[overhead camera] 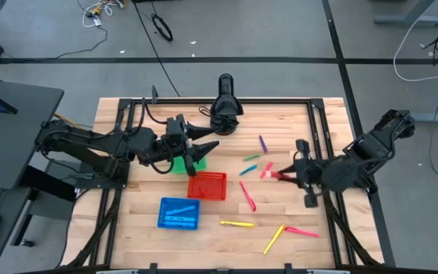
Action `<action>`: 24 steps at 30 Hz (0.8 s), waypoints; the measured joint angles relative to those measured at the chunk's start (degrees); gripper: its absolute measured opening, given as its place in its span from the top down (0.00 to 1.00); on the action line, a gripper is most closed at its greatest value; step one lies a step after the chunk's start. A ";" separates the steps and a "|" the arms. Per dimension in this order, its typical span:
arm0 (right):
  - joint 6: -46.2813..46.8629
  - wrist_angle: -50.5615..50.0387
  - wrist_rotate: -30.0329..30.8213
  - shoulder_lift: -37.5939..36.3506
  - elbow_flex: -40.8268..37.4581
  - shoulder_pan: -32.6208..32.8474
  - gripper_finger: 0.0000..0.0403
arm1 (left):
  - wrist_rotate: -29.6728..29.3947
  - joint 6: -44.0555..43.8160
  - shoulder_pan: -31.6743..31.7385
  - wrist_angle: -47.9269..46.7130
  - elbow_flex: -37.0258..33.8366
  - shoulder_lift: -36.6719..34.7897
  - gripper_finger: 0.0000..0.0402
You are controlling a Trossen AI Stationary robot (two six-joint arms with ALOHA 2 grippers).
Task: Pick & Place Markers
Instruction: Put the orange highlighter pen into the blue bin
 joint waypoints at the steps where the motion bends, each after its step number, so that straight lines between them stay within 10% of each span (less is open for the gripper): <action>1: -0.35 2.01 1.78 -0.02 0.00 -0.31 0.89 | 0.40 -0.01 0.00 0.02 0.00 0.00 0.45; 24: -8.38 41.71 7.10 0.31 -4.70 -9.80 0.89 | 9.97 3.42 -0.02 0.86 0.00 0.00 0.45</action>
